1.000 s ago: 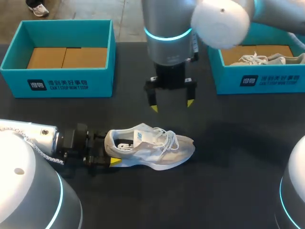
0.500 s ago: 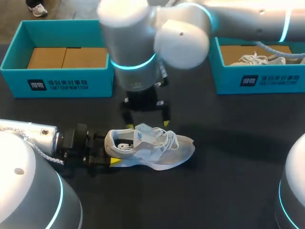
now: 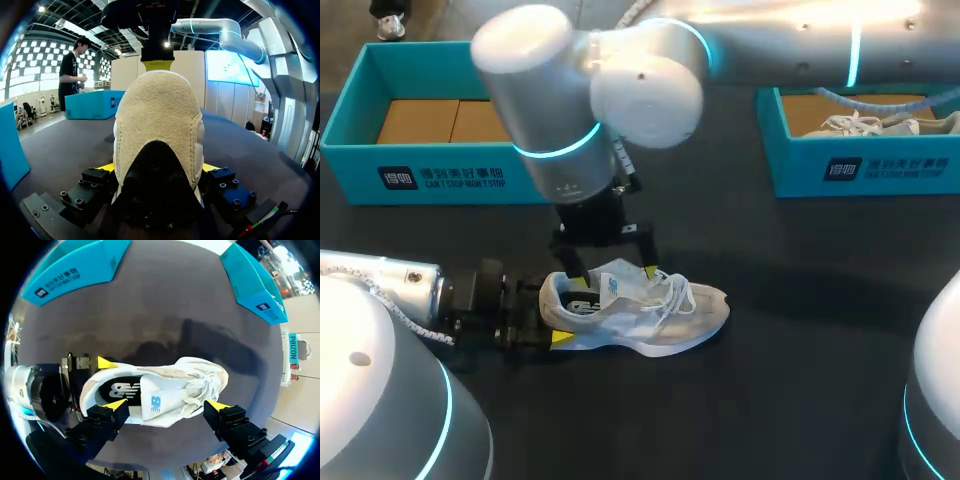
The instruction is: Take the shoe out of the shoebox, open the shoe tongue, remove and reinsert the insole, then place the shoe into the shoebox
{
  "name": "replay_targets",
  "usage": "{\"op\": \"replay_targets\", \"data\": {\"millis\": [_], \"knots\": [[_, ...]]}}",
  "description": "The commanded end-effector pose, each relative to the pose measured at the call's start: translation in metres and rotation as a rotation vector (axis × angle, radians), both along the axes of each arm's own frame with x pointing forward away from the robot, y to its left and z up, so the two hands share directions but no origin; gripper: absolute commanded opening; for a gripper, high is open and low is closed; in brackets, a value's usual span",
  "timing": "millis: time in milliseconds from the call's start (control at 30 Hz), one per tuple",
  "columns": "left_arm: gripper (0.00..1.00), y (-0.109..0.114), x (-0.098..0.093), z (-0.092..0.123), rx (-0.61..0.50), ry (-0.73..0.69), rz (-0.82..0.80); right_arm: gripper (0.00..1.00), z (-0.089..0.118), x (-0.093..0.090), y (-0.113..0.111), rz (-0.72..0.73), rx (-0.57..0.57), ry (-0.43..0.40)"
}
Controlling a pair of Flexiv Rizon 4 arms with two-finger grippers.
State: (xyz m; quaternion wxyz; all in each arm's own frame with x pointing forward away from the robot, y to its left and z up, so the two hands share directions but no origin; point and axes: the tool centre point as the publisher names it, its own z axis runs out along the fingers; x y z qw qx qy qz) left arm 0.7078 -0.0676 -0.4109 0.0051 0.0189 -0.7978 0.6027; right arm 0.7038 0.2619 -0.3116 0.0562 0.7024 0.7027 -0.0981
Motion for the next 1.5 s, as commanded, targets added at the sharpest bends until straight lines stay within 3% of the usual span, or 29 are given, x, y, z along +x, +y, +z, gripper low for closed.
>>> {"op": "replay_targets", "data": {"millis": [33, 467, 800, 933, 1033, 1067, 1167, 1233, 1500], "knots": [[0.0, -0.001, -0.002, 0.0, 0.0, -0.002, 0.005, 1.0, -0.011, 0.003, 0.009, 0.007, -0.057, 0.008], [0.0, -0.001, -0.002, 0.0, 0.0, -0.002, 0.005, 1.0, -0.036, -0.006, 0.008, -0.03, -0.123, 0.07], [0.0, -0.001, -0.002, 0.0, 0.0, -0.002, 0.005, 1.0, -0.038, -0.015, -0.009, -0.096, -0.172, 0.116], [0.0, -0.001, -0.002, 0.0, 0.0, -0.002, 0.005, 0.49, -0.034, -0.018, -0.016, -0.115, -0.187, 0.118], [0.0, -0.001, -0.002, 0.0, 0.0, -0.002, 0.005, 0.45, -0.03, -0.019, -0.019, -0.122, -0.194, 0.12], [0.0, -0.001, -0.002, 0.0, 0.0, -0.002, 0.005, 0.35, -0.029, -0.019, -0.02, -0.122, -0.2, 0.123], [0.0, -0.001, -0.002, 0.0, 0.0, -0.002, 0.005, 0.19, -0.024, -0.018, -0.023, -0.124, -0.205, 0.123], [0.0, -0.001, -0.002, 0.0, 0.0, -0.002, 0.005, 0.02, -0.021, -0.018, -0.025, -0.127, -0.208, 0.123], [0.0, -0.001, -0.002, 0.0, 0.0, -0.002, 0.005, 0.0, -0.011, -0.014, -0.035, -0.124, -0.212, 0.131]]}}
